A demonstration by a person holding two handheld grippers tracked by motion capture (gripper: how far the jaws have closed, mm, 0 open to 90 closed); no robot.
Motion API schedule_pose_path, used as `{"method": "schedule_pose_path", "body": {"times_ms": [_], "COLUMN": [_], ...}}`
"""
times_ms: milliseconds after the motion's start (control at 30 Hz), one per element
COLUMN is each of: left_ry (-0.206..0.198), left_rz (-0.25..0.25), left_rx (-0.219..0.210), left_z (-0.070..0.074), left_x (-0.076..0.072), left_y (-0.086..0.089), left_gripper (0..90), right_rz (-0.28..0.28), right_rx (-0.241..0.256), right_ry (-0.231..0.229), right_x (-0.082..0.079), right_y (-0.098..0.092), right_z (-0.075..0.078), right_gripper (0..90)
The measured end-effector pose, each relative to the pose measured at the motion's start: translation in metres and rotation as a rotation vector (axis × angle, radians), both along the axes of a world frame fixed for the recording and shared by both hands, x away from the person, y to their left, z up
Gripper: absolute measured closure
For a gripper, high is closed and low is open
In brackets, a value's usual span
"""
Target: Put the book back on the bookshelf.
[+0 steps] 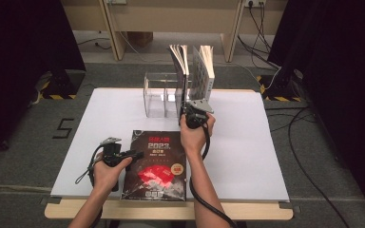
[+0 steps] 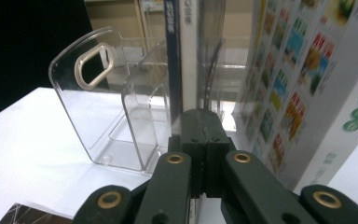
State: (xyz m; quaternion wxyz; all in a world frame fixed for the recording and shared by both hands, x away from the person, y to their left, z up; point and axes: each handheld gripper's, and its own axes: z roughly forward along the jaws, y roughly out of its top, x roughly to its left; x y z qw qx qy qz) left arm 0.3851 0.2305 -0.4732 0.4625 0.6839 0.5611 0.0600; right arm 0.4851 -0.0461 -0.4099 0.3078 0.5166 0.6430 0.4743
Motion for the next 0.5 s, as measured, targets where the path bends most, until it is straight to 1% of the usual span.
{"method": "schedule_pose_path", "body": {"times_ms": [100, 200, 367, 433, 467, 500], "left_ry": [0.0, 0.003, 0.001, 0.001, 0.002, 0.003], "left_rz": [-0.002, 0.001, -0.003, -0.001, -0.002, -0.002], "left_rx": [-0.001, 0.0, 0.001, 0.002, 0.001, -0.001], "left_z": [-0.001, -0.001, -0.001, -0.001, -0.001, -0.001], "left_x": [0.0, 0.001, 0.0, 0.0, 0.0, 0.0], "left_y": [0.0, 0.0, 0.0, 0.0, 0.0, 0.0], "left_gripper": [51.4, 51.4, 51.4, 51.4, 51.4, 51.4], "right_rz": [0.0, 0.006, 0.01, 0.009, 0.008, 0.008], "right_rx": [0.006, -0.003, -0.001, 0.011, 0.009, 0.01], "right_ry": [0.014, 0.001, -0.006, -0.016, -0.025, -0.024], "right_x": [0.003, -0.001, -0.006, -0.008, -0.008, -0.009], "right_y": [0.0, 0.002, 0.002, 0.002, 0.002, 0.002], "right_z": [-0.005, -0.006, -0.005, -0.003, -0.002, -0.001], "right_gripper": [90.0, 90.0, 89.8, 85.3, 82.4, 79.7]}}
